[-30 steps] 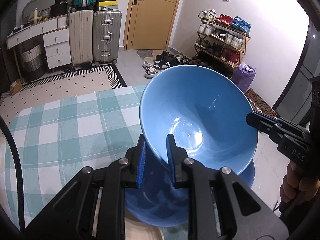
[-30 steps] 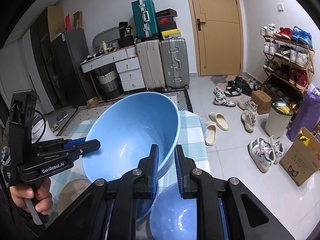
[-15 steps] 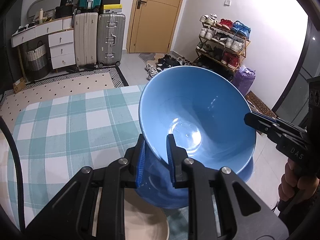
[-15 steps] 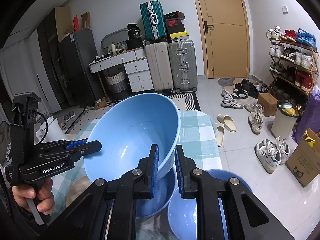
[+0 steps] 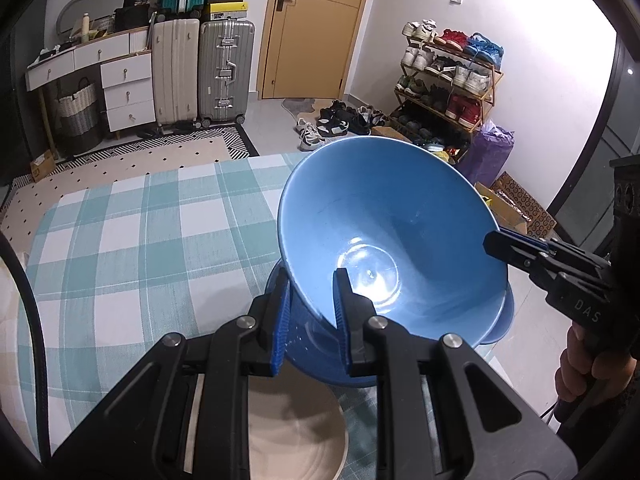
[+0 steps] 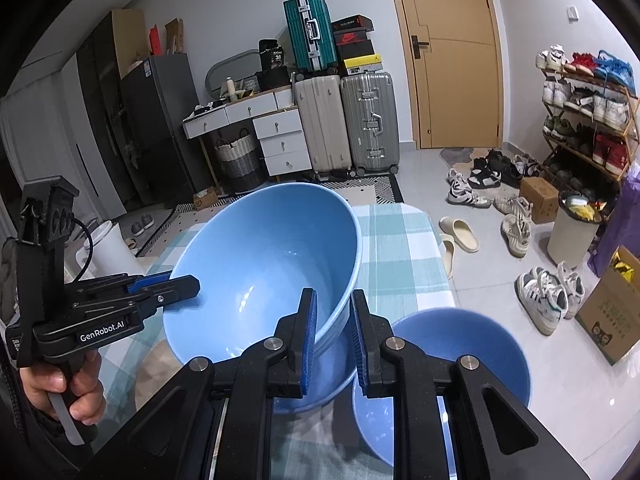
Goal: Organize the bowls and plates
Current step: 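Lower the held blue bowl into the other blue bowl with both tools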
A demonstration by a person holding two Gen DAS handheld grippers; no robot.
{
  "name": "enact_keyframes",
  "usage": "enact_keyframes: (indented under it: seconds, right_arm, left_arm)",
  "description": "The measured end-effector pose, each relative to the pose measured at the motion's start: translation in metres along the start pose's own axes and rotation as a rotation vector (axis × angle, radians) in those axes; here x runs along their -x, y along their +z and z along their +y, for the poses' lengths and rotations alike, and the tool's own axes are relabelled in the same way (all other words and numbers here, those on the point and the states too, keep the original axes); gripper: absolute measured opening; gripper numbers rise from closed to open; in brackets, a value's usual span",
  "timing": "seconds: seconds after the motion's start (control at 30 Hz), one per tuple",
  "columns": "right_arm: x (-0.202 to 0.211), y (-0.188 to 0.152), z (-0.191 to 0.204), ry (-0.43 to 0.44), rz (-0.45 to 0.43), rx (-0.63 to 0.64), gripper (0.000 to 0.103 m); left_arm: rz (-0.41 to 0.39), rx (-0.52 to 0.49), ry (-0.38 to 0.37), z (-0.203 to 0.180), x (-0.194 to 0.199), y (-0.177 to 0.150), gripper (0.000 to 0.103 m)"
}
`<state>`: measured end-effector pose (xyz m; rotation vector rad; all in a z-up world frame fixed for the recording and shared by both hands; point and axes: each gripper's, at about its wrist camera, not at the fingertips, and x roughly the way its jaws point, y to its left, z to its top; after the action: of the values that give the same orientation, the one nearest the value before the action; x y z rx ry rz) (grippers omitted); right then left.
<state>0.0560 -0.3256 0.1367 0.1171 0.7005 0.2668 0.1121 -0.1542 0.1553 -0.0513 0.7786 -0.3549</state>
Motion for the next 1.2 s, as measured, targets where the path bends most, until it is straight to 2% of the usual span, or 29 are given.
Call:
enact_keyframes:
  seconds: [0.63, 1.2]
  right_arm:
    - [-0.029, -0.033, -0.004, 0.002, 0.058, -0.014, 0.017]
    - [-0.06, -0.037, -0.013, 0.005, 0.098, -0.038, 0.017]
  left_arm:
    - [0.037, -0.012, 0.028, 0.008, -0.028, -0.024, 0.016]
    - [0.069, -0.036, 0.056, 0.016, -0.068, -0.037, 0.017]
